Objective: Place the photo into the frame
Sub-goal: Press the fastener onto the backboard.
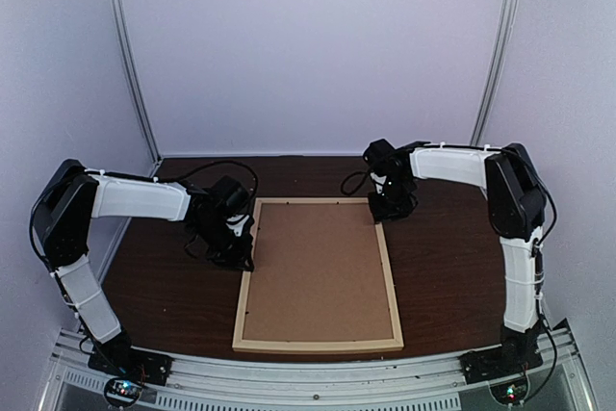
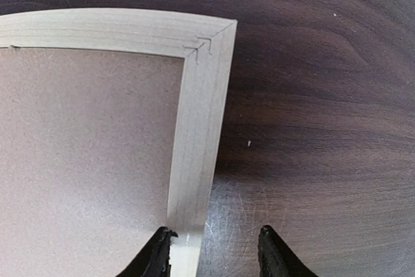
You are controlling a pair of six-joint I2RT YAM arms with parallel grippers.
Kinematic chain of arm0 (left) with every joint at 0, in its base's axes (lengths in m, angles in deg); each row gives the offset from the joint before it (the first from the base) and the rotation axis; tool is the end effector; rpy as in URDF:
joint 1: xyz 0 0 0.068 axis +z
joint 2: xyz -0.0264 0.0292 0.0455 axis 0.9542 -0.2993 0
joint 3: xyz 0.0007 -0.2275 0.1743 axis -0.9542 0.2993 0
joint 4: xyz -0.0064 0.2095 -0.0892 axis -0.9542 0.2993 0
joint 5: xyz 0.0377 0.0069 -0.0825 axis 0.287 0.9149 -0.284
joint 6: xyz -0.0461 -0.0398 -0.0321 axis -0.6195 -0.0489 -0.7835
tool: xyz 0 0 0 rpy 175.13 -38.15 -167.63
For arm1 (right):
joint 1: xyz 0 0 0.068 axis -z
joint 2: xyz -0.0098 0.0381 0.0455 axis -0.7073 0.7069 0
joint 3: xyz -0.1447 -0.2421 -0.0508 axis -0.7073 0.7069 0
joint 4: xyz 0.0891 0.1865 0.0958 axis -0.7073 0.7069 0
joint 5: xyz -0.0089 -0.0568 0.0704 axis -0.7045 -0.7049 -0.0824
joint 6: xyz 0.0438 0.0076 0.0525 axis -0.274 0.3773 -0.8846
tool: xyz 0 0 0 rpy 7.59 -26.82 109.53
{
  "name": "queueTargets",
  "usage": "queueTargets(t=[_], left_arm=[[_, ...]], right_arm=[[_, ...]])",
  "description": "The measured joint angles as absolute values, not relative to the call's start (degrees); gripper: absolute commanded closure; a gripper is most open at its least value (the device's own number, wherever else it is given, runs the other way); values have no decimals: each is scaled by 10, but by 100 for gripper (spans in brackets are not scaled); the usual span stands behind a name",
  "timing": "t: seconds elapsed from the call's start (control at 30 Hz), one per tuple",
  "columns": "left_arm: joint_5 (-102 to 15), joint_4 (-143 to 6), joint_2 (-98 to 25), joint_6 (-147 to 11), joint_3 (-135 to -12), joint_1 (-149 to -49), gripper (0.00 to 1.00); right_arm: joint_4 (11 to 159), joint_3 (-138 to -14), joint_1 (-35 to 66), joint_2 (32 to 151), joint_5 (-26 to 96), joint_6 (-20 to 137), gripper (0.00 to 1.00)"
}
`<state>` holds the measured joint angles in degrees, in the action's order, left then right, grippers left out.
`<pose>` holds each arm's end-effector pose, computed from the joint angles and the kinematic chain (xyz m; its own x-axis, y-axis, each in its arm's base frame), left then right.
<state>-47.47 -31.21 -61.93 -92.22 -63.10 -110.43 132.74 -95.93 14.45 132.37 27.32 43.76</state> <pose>0.2349 -0.1974 0.1782 -0.9933 0.0516 -0.1037 0.0829 0.9419 -0.3255 0.3576 0.2111 0.1863 -0.9578 -0.1417 -0.2502 -0.1702 0.9807 0.0963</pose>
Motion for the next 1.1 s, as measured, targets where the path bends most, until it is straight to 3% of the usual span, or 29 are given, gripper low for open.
queueTargets(t=[0.53, 0.73, 1.1], left_arm=[[-474, -313, -619, -926, -631, -1105, 88], [-474, -313, -619, -929, -630, -1105, 87], [-474, -313, -619, -932, -630, -1105, 86]], right_arm=[[1341, -979, 131, 1340, 251, 423, 54], [1329, -983, 119, 1339, 294, 429, 52], [1317, -965, 100, 1240, 332, 436, 51]])
